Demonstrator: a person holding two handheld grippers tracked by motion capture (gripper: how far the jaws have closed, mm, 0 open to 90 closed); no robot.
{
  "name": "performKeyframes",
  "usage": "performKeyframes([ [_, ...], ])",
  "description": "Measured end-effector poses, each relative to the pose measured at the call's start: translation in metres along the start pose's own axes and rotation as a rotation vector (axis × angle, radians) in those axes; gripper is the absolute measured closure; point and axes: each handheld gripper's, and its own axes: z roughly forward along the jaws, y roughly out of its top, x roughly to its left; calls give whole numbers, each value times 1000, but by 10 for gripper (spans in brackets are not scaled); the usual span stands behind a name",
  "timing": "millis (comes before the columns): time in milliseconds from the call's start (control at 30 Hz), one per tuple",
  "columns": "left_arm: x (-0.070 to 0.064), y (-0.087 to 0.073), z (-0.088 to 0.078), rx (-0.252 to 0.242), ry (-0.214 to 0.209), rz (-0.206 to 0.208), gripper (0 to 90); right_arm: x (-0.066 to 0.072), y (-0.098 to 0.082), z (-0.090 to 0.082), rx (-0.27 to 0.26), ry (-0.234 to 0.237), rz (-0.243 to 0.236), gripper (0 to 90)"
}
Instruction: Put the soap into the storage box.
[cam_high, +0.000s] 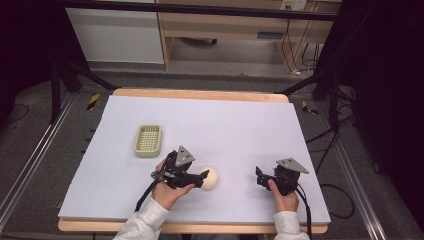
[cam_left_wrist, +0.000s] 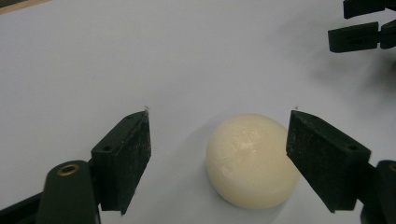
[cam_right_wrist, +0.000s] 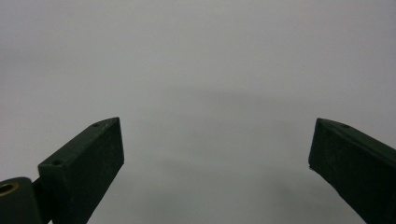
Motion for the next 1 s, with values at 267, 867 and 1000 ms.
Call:
performKeyframes([
  [267, -5, -1, 7, 14, -10, 7, 218, 0, 0, 0, 1, 1, 0, 37],
  [867, -13, -3, 19, 60, -24, 22, 198, 0, 0, 0, 3, 2, 0, 37],
  [1000, -14, -4, 22, 75, -25, 32, 197, 0, 0, 0, 3, 1, -1, 37],
])
